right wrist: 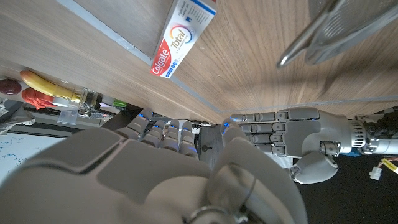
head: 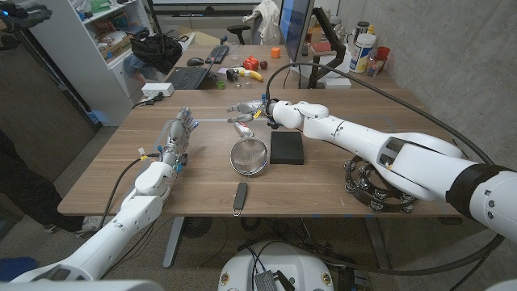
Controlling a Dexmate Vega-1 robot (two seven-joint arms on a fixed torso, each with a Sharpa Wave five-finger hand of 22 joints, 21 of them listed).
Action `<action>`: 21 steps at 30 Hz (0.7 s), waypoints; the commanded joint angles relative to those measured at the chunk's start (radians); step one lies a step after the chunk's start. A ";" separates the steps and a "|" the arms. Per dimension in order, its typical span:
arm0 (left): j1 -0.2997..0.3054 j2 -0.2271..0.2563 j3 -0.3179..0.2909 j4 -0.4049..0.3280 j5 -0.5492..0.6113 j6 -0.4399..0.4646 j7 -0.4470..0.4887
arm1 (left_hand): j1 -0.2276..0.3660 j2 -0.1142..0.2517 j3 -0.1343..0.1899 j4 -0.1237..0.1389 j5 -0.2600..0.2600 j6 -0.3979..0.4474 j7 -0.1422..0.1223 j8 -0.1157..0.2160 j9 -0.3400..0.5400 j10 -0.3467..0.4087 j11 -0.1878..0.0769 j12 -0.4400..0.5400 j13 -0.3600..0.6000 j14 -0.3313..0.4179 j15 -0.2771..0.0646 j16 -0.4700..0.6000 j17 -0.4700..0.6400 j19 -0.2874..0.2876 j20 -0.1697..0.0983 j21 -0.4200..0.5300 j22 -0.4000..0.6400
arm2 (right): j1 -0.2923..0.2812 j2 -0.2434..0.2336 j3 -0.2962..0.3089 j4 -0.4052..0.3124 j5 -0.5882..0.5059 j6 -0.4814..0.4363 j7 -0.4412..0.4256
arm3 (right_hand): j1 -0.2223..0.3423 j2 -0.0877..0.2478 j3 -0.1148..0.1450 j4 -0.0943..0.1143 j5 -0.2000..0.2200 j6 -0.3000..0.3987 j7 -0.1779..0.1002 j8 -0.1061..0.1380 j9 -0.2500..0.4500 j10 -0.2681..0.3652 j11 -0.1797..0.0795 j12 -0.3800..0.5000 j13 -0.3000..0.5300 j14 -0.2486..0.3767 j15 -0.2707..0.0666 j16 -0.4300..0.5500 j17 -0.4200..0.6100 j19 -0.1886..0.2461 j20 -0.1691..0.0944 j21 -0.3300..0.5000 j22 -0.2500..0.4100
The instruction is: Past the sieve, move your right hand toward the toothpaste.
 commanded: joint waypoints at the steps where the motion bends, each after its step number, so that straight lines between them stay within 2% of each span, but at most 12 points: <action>1: 0.015 0.008 -0.005 -0.017 0.000 0.003 0.008 | -0.001 0.092 -0.005 0.000 0.007 -0.059 -0.006 0.009 0.005 -0.064 -0.001 0.002 0.001 -0.097 -0.036 0.001 0.003 -0.125 -0.074 0.002 0.005 | 0.004 0.002 -0.013 -0.005 -0.018 -0.007 -0.002 | 0.012 0.000 0.004 -0.006 0.005 -0.003 -0.002 0.000 0.001 -0.005 0.000 0.000 0.002 -0.007 -0.002 0.004 0.002 0.005 -0.068 -0.001 0.002; 10: 0.019 0.015 -0.010 -0.027 -0.002 0.005 0.005 | 0.000 0.091 -0.006 0.000 0.007 -0.059 -0.006 0.008 0.005 -0.069 0.001 0.000 0.001 -0.100 -0.035 -0.001 0.003 -0.126 -0.073 0.001 0.005 | 0.003 0.001 -0.021 -0.019 -0.040 -0.032 -0.002 | 0.014 -0.002 0.004 -0.009 0.005 -0.009 -0.001 -0.001 0.001 -0.007 -0.002 0.000 0.002 -0.006 0.000 0.004 0.002 0.007 -0.066 -0.002 0.002; 17: 0.014 0.014 -0.012 -0.016 -0.007 0.004 -0.003 | 0.000 0.091 -0.006 0.000 0.007 -0.059 -0.007 0.007 0.006 -0.069 0.002 -0.001 0.001 -0.101 -0.035 -0.002 0.003 -0.128 -0.072 0.000 0.005 | 0.018 0.028 -0.040 0.027 -0.052 -0.017 -0.012 | 0.018 -0.004 0.005 -0.013 0.005 -0.014 -0.005 -0.002 0.001 -0.011 -0.001 0.000 0.002 -0.005 -0.001 0.004 0.001 0.009 -0.065 -0.003 0.002; 21: 0.009 0.013 -0.012 -0.007 -0.008 0.003 -0.006 | 0.000 0.091 -0.007 0.000 0.007 -0.059 -0.007 0.007 0.006 -0.071 0.002 -0.002 0.001 -0.100 -0.034 -0.003 0.003 -0.128 -0.072 0.000 0.005 | 0.031 0.055 -0.054 0.078 -0.055 0.003 -0.027 | 0.020 -0.006 0.005 -0.015 0.005 -0.018 -0.007 -0.003 0.001 -0.017 0.000 -0.002 0.002 -0.008 0.000 0.002 0.001 0.008 -0.062 -0.005 0.002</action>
